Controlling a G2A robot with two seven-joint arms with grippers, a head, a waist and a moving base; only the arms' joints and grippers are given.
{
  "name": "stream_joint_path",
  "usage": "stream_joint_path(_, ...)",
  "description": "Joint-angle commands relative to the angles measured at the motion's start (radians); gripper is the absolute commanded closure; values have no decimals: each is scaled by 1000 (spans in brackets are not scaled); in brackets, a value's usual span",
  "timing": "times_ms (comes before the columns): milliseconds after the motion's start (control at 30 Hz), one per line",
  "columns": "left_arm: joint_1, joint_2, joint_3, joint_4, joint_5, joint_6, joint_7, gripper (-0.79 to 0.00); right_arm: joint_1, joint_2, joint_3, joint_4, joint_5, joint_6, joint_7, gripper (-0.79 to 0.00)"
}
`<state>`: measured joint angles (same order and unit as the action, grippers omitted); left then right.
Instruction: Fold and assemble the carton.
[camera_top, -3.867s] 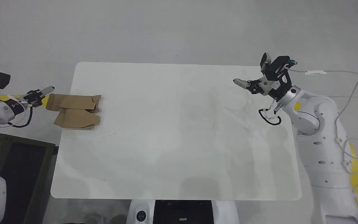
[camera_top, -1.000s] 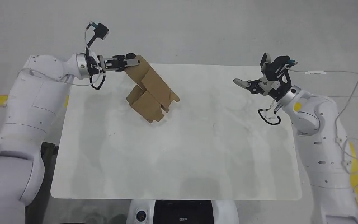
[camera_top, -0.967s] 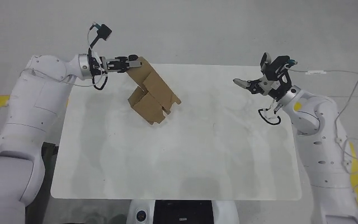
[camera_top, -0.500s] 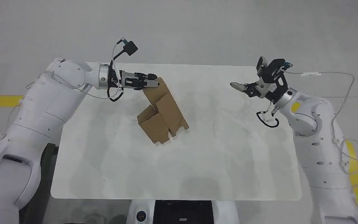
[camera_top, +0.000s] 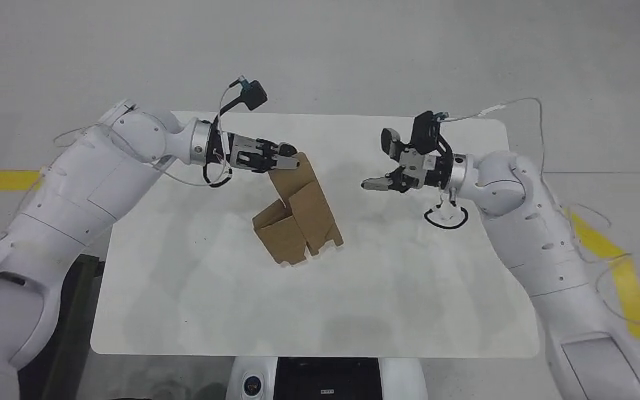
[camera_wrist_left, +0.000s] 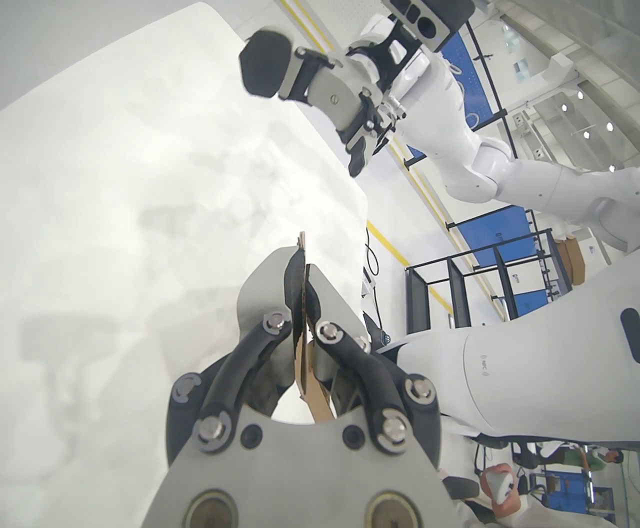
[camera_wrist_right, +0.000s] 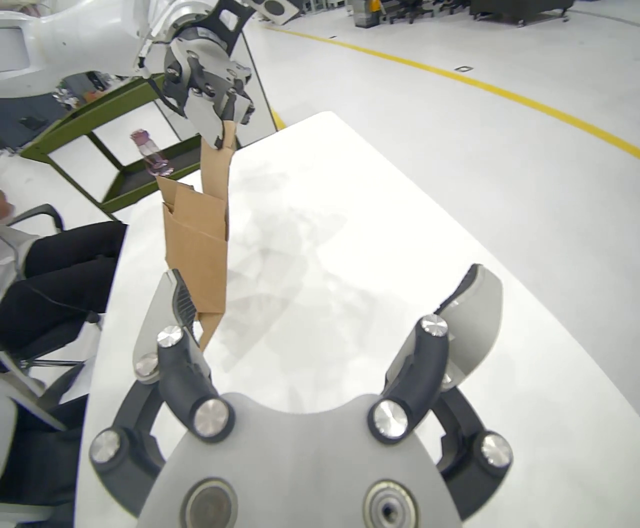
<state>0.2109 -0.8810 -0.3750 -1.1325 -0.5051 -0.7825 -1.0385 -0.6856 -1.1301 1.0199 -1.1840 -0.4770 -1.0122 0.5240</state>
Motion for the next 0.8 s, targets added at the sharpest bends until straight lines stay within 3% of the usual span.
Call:
stream_joint_path(0,-15,4,31,-15,-7,-16,16,0,39,-3,-75,27,167,0,86,-785)
stream_joint_path(167,-52,9,101,-30,-25,-52,52,0,116,-14,-213,70,493,0,284,-785)
stream_joint_path(467,-113,15,205,-15,-66,-103,104,0,241,-5,-483,104,674,0,284,-785)
stream_joint_path(700,-119,10,205,-3,-78,-105,105,0,309,-9,-618,107,747,0,284,-785)
stream_joint_path(767,-119,8,205,-5,-83,-103,104,0,324,-12,-644,114,766,0,284,-650)
